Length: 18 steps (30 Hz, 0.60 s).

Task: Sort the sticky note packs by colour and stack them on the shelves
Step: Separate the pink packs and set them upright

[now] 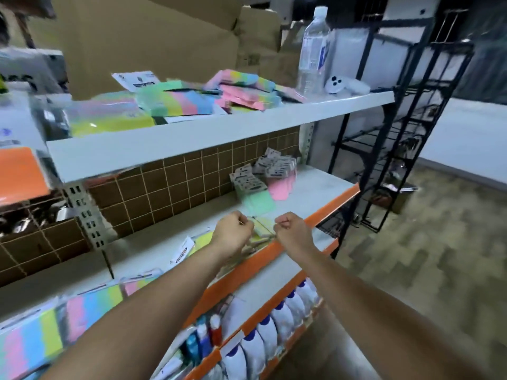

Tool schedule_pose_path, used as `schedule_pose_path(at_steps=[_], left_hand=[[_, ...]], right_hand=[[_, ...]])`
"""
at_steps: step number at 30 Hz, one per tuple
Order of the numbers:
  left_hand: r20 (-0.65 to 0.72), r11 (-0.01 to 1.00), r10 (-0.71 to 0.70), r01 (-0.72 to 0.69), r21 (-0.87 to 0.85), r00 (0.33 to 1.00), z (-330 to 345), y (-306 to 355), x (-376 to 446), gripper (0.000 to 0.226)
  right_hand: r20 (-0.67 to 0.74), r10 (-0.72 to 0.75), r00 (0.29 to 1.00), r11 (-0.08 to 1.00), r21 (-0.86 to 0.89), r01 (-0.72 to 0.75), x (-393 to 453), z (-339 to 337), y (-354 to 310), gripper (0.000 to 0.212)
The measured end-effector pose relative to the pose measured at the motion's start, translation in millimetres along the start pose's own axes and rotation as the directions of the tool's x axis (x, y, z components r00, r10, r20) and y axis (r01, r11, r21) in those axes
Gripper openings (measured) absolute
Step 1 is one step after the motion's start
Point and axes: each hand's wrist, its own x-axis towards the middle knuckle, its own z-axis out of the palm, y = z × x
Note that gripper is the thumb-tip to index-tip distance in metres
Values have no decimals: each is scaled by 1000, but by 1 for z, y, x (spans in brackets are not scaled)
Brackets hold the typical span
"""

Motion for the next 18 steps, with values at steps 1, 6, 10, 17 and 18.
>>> schedule_pose_path(at_steps=[1,6,10,17,18], left_hand=[[3,1000,9,-9,9,1000,2,2,8,12],[19,999,-19,19,27,1000,17,4,44,15],[29,996,-87,87,16,996,33,7,73,12],[-36,980,-196,196,-21,980,63,21,118,14],[-51,975,-223,222,-27,973,68,23,126,15]], right_hand=[[6,16,1000,1000,22,-16,9,0,2,14],[35,55,998,998,18,-55,51,2,17,14],[55,82,995,997,-8,-82,83,1,24,14],[168,19,986,996,-87,-5,155,0,32,23],[185,8,983,996,-87,9,167,1,33,23]])
